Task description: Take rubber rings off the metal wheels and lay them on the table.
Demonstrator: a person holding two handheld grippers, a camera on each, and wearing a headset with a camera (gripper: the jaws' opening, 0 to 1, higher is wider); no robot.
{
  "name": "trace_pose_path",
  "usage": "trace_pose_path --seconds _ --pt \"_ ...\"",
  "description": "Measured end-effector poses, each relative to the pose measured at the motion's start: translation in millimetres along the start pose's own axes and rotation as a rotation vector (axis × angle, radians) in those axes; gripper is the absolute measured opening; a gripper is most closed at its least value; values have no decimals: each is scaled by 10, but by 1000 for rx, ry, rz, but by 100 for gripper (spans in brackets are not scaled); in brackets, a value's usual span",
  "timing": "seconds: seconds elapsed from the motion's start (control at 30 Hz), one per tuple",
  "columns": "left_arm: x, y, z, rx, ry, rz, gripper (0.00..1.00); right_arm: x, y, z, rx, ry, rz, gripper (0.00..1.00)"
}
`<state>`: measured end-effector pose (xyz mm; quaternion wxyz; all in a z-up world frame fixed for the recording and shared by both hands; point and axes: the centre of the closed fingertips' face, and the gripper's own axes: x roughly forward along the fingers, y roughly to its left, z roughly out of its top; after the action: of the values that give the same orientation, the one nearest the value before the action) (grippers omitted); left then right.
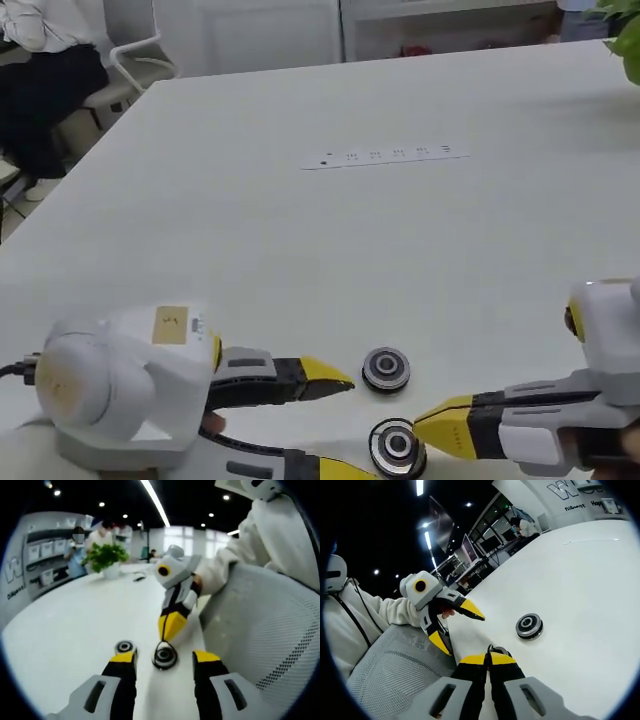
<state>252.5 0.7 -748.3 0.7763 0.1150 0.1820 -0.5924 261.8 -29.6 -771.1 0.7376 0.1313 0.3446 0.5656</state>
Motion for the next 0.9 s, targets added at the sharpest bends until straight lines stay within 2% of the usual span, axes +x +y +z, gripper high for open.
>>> trace_pose_path --seconds 0.13,0.23,0.47,0.53,0.7,0.9 --pt "-122 50 91 -9 -31 39 49 -27 41 69 2 -22 6 0" --pt "-217 49 121 -7 -38 57 51 -41 54 101 0 -32 3 0" --pt "-380 -13 71 -12 -29 102 61 -63 93 181 1 -55 2 0" --pt "-423 -28 90 -17 -41 112 62 -70 102 195 1 -60 1 0" --pt "-524 26 135 -41 -70 154 66 -101 137 250 -2 -72 -2 0" --pt "-642 88 114 -69 -86 189 72 -120 169 304 -3 -74 -11 0"
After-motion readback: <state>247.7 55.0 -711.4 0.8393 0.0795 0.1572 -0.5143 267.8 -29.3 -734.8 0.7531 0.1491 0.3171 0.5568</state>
